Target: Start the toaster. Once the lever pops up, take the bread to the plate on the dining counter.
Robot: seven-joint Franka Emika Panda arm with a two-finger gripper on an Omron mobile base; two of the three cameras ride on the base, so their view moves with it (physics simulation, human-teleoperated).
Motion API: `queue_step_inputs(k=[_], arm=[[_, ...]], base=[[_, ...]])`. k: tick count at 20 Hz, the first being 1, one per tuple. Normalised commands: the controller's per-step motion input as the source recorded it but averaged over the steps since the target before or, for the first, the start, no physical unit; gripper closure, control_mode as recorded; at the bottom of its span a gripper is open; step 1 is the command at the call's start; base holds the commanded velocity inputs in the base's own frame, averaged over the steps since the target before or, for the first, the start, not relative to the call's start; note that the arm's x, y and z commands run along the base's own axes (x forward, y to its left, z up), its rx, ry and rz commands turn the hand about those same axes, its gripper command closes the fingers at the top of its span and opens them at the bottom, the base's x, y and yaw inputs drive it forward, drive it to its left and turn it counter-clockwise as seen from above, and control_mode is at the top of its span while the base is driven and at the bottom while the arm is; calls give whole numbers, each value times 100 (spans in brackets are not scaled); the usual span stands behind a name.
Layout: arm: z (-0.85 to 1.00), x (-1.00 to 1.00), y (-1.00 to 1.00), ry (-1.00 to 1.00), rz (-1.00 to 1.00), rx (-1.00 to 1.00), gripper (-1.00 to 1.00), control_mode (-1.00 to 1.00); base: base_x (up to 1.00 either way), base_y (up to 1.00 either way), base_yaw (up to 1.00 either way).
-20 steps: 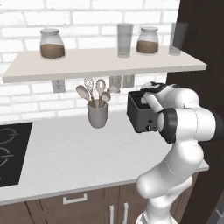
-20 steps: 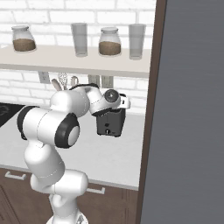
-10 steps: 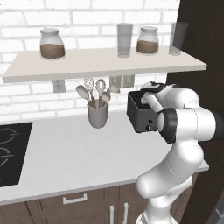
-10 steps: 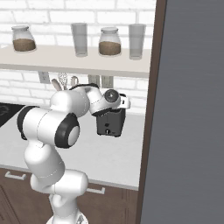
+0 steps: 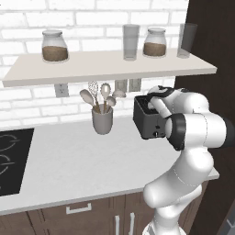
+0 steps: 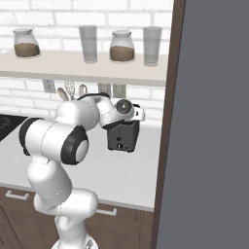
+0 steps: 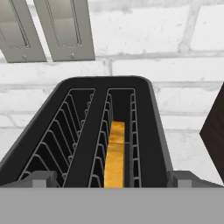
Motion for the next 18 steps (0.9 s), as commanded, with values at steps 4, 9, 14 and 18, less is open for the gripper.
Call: queue_step_inputs(k=[4, 9, 14, 18], arm=[[0, 0, 0, 0, 0, 0, -100, -100], [0, 0, 0, 0, 0, 0, -100, -100], [0, 0, 0, 0, 0, 0, -100, -100], [0, 0, 0, 0, 0, 0, -100, -100]], base=[[0, 0, 0], [0, 0, 0], [0, 0, 0], [0, 0, 0]])
